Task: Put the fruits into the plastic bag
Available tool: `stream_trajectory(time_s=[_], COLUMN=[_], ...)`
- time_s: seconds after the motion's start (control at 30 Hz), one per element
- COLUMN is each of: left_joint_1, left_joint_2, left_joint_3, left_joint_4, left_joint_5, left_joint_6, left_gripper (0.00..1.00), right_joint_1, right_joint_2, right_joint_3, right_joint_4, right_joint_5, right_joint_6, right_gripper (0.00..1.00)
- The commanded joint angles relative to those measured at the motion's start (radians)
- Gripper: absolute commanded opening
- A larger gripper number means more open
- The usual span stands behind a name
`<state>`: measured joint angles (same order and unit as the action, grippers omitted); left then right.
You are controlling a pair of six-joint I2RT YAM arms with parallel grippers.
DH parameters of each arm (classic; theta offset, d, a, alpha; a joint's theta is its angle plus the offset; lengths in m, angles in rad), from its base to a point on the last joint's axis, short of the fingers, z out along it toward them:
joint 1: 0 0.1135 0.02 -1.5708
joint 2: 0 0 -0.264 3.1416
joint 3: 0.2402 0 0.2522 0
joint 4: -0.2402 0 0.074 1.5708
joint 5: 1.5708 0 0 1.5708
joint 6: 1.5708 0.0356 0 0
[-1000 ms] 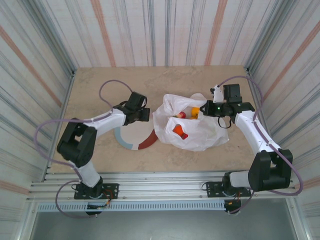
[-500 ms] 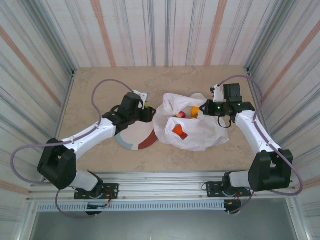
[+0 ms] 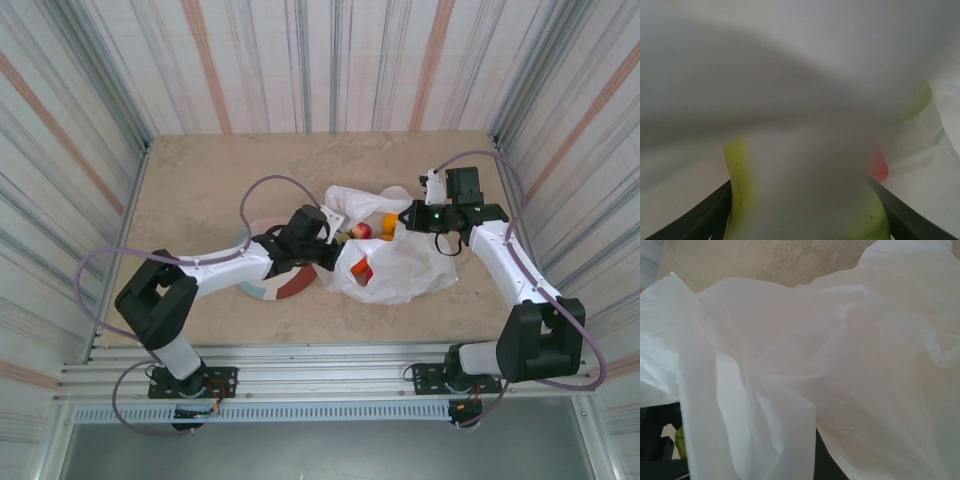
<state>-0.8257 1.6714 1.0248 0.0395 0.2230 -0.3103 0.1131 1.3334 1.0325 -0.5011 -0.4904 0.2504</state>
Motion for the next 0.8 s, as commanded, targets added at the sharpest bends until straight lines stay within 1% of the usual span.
stream_trajectory(time_s=[0.0, 0.13, 0.2, 0.33, 0.5, 0.63, 0.77], left_joint_1=[-0.03, -0.075, -0.089, -0.103, -0.121, -0.13, -0.131], left_joint_2=[0.008, 0.014, 0.038, 0.129, 0.239, 0.288, 0.285], left_joint_3=[0.05, 0.052, 0.071, 0.152, 0.259, 0.297, 0.285], left_joint_4=[0.042, 0.062, 0.061, 0.064, 0.093, 0.113, 0.128], left_joint_5=[0.047, 0.059, 0.065, 0.076, 0.066, 0.08, 0.083], left_joint_6=[0.04, 0.102, 0.111, 0.094, 0.033, 0.004, 0.004], left_gripper=[0.61, 0.63, 0.64, 0.64, 0.64, 0.69, 0.76], right_joint_1=[0.007, 0.007, 0.006, 0.005, 0.003, -0.01, -0.02], right_joint_2=[-0.005, -0.002, 0.003, 0.014, 0.006, -0.016, -0.023], right_joint_3=[0.01, 0.015, 0.014, 0.003, -0.012, -0.028, -0.034], right_joint_4=[-0.008, -0.003, 0.01, 0.056, 0.063, 0.056, 0.049], right_joint_5=[0.001, 0.0, -0.022, -0.087, -0.084, -0.074, -0.076], right_joint_6=[-0.007, -0.003, 0.009, 0.051, 0.062, 0.059, 0.056], right_gripper=[0.0, 0.0, 0.0, 0.0, 0.0, 0.0, 0.0])
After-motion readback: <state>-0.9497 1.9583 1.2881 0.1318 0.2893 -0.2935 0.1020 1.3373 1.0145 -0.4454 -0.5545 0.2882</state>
